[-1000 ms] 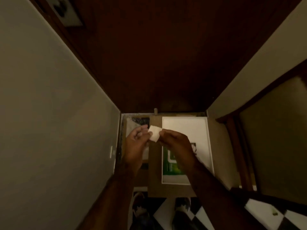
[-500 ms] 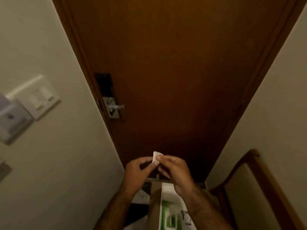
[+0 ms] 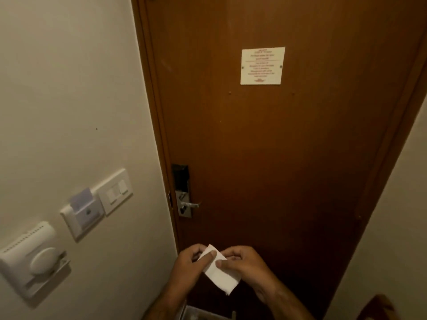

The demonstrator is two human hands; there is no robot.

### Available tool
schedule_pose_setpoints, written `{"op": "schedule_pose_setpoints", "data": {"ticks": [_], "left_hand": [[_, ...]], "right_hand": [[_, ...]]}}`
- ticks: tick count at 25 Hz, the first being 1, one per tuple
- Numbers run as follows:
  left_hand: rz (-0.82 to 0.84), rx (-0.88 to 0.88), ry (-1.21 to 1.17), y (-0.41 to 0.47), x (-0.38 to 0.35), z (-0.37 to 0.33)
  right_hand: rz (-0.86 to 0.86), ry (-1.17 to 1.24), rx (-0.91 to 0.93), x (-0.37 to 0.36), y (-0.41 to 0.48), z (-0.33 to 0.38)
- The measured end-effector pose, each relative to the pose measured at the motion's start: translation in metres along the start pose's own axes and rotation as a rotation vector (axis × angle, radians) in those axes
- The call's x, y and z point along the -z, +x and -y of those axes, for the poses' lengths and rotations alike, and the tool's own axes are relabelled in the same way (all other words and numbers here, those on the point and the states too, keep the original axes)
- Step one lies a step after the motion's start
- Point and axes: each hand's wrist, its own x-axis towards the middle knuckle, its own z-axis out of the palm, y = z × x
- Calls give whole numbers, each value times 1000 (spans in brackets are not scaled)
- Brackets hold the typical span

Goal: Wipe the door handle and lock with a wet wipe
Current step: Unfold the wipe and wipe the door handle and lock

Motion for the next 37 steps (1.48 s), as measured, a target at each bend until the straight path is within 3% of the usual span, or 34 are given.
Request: {"op": "schedule_pose_setpoints", "data": {"ticks": [4, 7, 10, 13, 16, 19, 21, 27, 31, 34, 37], "left_hand": [[-101, 220, -395, 25, 8, 14], [-173, 285, -491, 60, 26, 27], [-339, 358, -537, 112, 57, 41], [-451, 415, -504, 171, 90, 55], [-616, 407, -215, 226, 104, 66], [-722, 300, 59, 255, 93, 68], [-731, 231, 141, 272, 75, 71], [-503, 183, 177, 275, -11, 73], [-436, 193, 185, 269, -44, 74], [-453, 194, 192, 279, -46, 77], [-576, 177, 241, 298, -25, 83]], "right_hand": [[-131, 185, -33, -17, 35, 20], [-211, 73, 2, -31, 71, 40], [-443, -332, 167, -10, 115, 79], [-660, -921, 384, 31, 168, 136], [-937, -1412, 676, 71, 216, 199], [-1042, -1636, 861, 102, 250, 248], [-1084, -1716, 911, 115, 273, 262], [-1269, -1783, 1061, 140, 310, 251], [-1262, -1754, 1095, 141, 316, 251], [-1244, -1738, 1121, 140, 314, 250], [-1251, -1735, 1155, 137, 312, 251]]}}
